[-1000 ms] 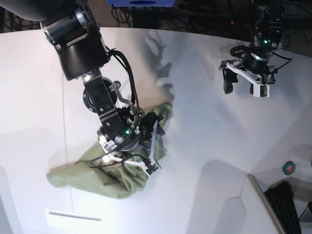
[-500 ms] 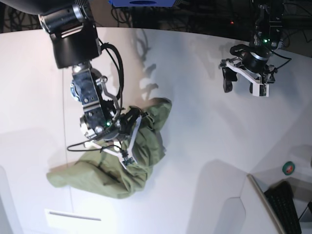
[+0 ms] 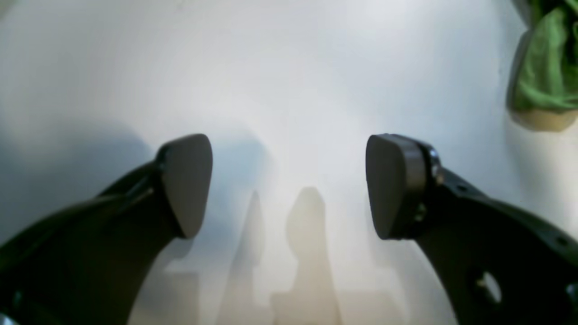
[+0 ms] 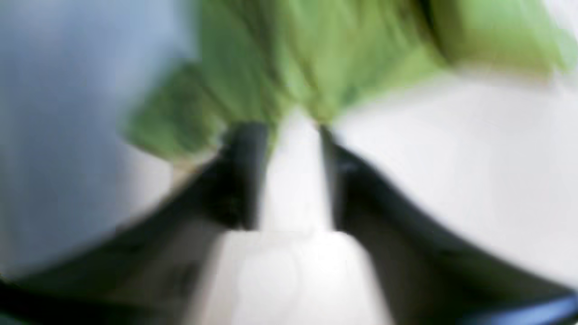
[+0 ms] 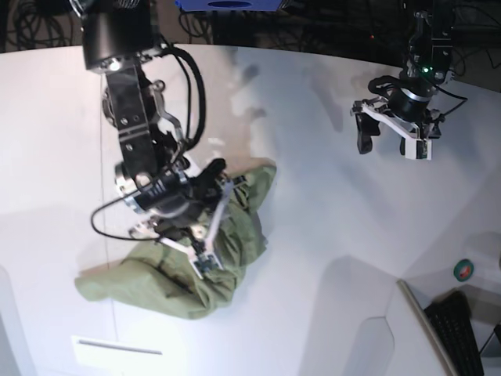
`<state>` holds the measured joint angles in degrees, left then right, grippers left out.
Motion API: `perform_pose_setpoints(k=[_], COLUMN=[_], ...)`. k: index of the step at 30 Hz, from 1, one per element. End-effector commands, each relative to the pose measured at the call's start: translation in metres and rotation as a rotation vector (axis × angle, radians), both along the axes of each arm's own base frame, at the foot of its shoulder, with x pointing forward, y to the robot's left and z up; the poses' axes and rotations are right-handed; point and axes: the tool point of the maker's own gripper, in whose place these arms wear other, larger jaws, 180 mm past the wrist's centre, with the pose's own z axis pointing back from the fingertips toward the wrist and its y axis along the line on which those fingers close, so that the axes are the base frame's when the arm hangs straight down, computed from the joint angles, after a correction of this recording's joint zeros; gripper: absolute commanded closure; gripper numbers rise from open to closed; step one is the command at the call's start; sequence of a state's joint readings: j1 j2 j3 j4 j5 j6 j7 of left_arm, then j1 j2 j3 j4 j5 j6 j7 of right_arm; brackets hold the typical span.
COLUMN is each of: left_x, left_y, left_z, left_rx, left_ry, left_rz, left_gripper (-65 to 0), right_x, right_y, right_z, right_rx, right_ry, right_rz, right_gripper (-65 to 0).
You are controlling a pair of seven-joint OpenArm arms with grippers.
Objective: Layout the t-shirt on the table in an organized manner, then fold the t-shirt properly
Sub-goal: 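Drag the grasped fabric with the right gripper and regrasp the shirt, then lift and pull the shirt with the right gripper to spread it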
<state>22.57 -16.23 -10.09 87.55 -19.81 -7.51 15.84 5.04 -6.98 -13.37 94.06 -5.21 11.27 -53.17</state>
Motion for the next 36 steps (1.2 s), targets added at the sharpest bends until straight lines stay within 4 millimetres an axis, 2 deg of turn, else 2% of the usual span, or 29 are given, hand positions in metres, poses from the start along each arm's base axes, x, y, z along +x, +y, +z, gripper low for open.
perform_pose_setpoints(k=[1, 2, 3, 8, 10, 11, 12, 14, 16, 19, 20, 22, 24, 26, 28, 31, 33, 36], left_x=[0.006, 0.006, 0.005, -0.004, -0.005, -0.006, -0.006, -0.006, -0.006, -0.005, -0.004, -0.003, -0.003, -0.002, 0.005, 0.007, 0.009, 0.009], left_y=[0.003, 0.003, 0.003, 0.005, 0.005, 0.005, 0.005, 0.005, 0.005, 0.006, 0.006, 0.006, 0.006, 0.006, 0.006, 0.009, 0.012, 0.016], left_z=[0.011, 0.011, 0.009, 0.004, 0.003, 0.003, 0.003, 0.003, 0.003, 0.004, 0.004, 0.004, 0.005, 0.005, 0.009, 0.006, 0.002, -0.005], left_rx=[0.008, 0.007, 0.007, 0.008, 0.008, 0.008, 0.008, 0.008, 0.01, 0.013, 0.013, 0.013, 0.013, 0.014, 0.014, 0.015, 0.015, 0.014], left_ry=[-0.041, -0.04, -0.036, -0.014, -0.011, -0.009, -0.008, -0.008, -0.009, -0.011, -0.012, -0.014, -0.015, -0.017, -0.034, -0.027, -0.021, -0.005], left_rz=[0.0, -0.002, 0.0, 0.004, 0.003, 0.004, 0.004, 0.004, 0.003, 0.002, 0.002, 0.002, 0.0, 0.001, 0.001, 0.008, 0.017, 0.028], left_gripper=[-50.2, -50.2, -50.2, -50.2, -50.2, -50.2, -50.2, -50.2, -50.2, -48.7, -45.4, -34.4, -24.2, -18.1, -15.6, -16.3, -16.5, -16.5], right_x=[0.012, 0.017, 0.024, 0.054, 0.058, 0.057, 0.057, 0.05, 0.038, 0.016, 0.008, -0.01, -0.028, -0.045, -0.059, -0.069, -0.066, -0.062], right_y=[-0.004, -0.003, -0.004, 0.0, -0.001, -0.002, -0.001, 0.002, 0.003, -0.003, -0.013, -0.024, -0.036, -0.045, -0.055, -0.082, -0.091, -0.092], right_z=[0.001, -0.008, -0.016, -0.045, -0.055, -0.059, -0.058, -0.059, -0.058, -0.041, -0.032, -0.013, -0.003, 0.003, 0.009, 0.015, 0.016, 0.02], right_rx=[-0.022, -0.034, -0.051, -0.069, -0.079, -0.087, -0.085, -0.078, -0.084, -0.097, -0.106, -0.111, -0.123, -0.133, -0.133, -0.126, -0.118, -0.118], right_ry=[-0.005, 0.022, 0.047, 0.1, 0.123, 0.14, 0.138, 0.137, 0.152, 0.142, 0.118, 0.07, 0.049, 0.038, 0.026, 0.014, -0.011, -0.036], right_rz=[-0.007, -0.001, 0.003, 0.022, 0.031, 0.032, 0.035, 0.056, 0.081, 0.088, 0.077, 0.061, 0.047, 0.042, 0.021, -0.069, -0.097, -0.095], right_gripper=[-37.2, -43.1, -44.7, -40.8, -37.4, -32.1, -23.1, 0.0, 0.0, 0.0, 0.0, 0.0, 0.0, 0.0, 0.0, 0.0, 0.0, 0.0])
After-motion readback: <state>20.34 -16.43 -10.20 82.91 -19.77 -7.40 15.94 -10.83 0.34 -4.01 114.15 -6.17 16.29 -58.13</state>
